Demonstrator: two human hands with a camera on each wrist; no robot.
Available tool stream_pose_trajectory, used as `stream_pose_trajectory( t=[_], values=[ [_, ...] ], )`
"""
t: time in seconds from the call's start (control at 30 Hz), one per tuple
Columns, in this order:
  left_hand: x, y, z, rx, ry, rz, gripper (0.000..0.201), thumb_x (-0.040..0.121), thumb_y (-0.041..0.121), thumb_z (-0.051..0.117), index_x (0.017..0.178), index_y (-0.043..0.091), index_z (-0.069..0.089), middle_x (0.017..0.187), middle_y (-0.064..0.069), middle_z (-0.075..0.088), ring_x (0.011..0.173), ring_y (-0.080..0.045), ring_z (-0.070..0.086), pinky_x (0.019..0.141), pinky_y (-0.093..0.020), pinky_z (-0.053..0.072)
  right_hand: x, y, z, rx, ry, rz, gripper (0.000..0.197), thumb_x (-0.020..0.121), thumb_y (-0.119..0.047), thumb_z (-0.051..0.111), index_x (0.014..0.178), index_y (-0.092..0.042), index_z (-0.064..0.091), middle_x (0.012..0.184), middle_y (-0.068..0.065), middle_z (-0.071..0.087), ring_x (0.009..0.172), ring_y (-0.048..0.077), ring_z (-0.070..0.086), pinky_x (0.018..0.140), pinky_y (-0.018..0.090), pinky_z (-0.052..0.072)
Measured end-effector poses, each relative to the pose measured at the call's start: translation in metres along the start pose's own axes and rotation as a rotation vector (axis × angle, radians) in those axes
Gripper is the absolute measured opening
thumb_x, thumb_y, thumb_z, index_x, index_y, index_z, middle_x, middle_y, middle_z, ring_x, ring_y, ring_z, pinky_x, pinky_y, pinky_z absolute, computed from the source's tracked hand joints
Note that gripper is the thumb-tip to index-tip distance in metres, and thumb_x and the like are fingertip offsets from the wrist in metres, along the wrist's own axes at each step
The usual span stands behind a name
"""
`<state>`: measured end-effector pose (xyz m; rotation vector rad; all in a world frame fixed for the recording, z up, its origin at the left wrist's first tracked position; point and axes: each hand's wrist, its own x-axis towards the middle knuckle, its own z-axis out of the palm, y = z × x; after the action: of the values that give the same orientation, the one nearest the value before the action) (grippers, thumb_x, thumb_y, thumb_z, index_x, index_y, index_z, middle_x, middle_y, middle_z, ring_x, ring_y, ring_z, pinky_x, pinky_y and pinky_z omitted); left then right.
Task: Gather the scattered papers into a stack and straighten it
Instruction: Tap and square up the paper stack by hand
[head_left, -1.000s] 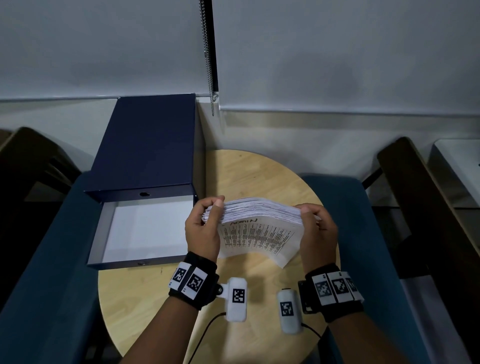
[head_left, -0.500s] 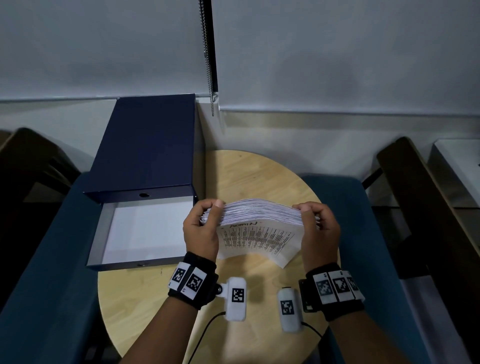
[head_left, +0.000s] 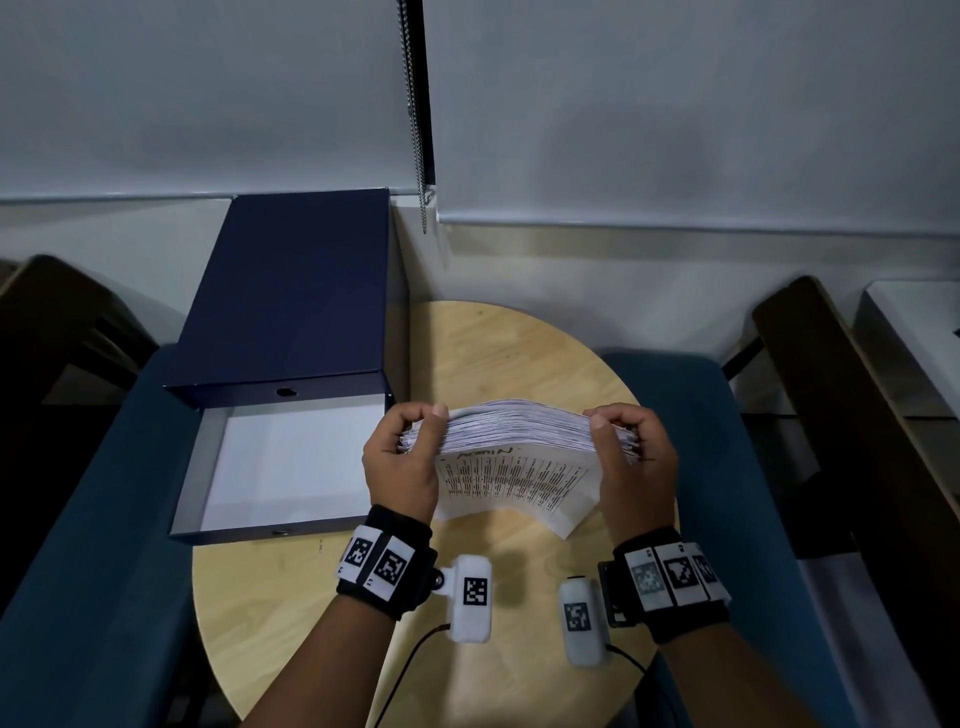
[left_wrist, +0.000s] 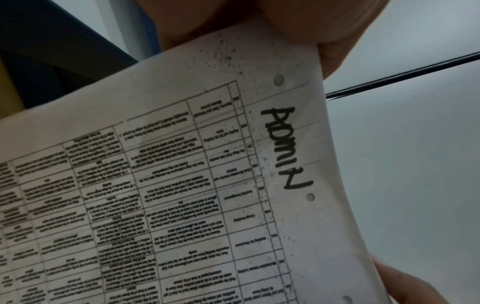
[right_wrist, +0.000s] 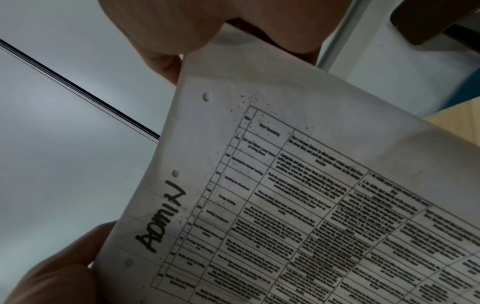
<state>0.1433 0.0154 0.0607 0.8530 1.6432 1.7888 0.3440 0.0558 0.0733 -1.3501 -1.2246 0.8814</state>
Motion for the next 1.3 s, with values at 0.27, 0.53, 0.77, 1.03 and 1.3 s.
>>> stream_pose_trajectory(
  t=[0.27, 0.53, 0.77, 1.03, 1.3],
  values=[
    [0.002, -0.005, 0.000, -0.069, -0.001, -0.050, 0.015, 0.082, 0.024, 0.060, 0.077, 0.011, 0.062, 0.085, -0.012, 0.069, 0.083, -0.022, 0.062, 0.081, -0.043, 0.048, 0.002, 0.000, 0.005, 0.016, 0.047, 0.026, 0.010, 0.083, -0.020, 0.055, 0.083, -0.015, 0.063, 0.085, -0.004, 0.070, 0.082, 0.012, 0.065, 0.072, 0.031, 0.053],
    [0.000, -0.003, -0.005, -0.261, -0.195, 0.016, 0.047, 0.077, 0.039, 0.066, 0.114, 0.012, 0.053, 0.116, -0.017, 0.058, 0.107, -0.028, 0.054, 0.095, -0.044, 0.044, 0.002, -0.001, 0.002, 0.170, -0.059, 0.001, 0.022, 0.080, -0.031, 0.056, 0.095, -0.015, 0.060, 0.097, 0.002, 0.067, 0.087, 0.014, 0.064, 0.072, 0.027, 0.051],
    [0.016, -0.048, -0.024, 0.173, -0.336, 0.002, 0.047, 0.077, 0.034, 0.071, 0.120, 0.032, 0.052, 0.118, 0.003, 0.062, 0.111, -0.015, 0.060, 0.098, -0.052, 0.048, 0.001, 0.027, -0.002, -0.013, -0.253, -0.060, 0.055, 0.068, 0.002, 0.049, 0.108, -0.035, 0.043, 0.107, -0.010, 0.056, 0.097, -0.002, 0.058, 0.084, 0.020, 0.050],
    [0.008, -0.030, -0.004, 0.091, -0.312, -0.039, 0.020, 0.089, 0.035, 0.058, 0.108, 0.037, 0.052, 0.103, 0.022, 0.065, 0.101, -0.005, 0.062, 0.091, -0.032, 0.046, -0.004, 0.030, 0.004, -0.087, -0.198, -0.004, 0.032, 0.094, -0.014, 0.053, 0.104, -0.044, 0.046, 0.101, -0.019, 0.062, 0.091, -0.010, 0.060, 0.079, 0.020, 0.048],
    [-0.026, -0.013, -0.020, -0.078, -0.295, 0.021, 0.042, 0.079, 0.028, 0.066, 0.115, 0.022, 0.046, 0.115, -0.010, 0.056, 0.106, -0.023, 0.057, 0.090, -0.033, 0.048, -0.031, 0.037, -0.016, 0.131, -0.207, -0.101, 0.050, 0.081, -0.004, 0.062, 0.116, -0.036, 0.048, 0.117, -0.015, 0.062, 0.111, 0.013, 0.060, 0.096, 0.031, 0.048]
  ],
)
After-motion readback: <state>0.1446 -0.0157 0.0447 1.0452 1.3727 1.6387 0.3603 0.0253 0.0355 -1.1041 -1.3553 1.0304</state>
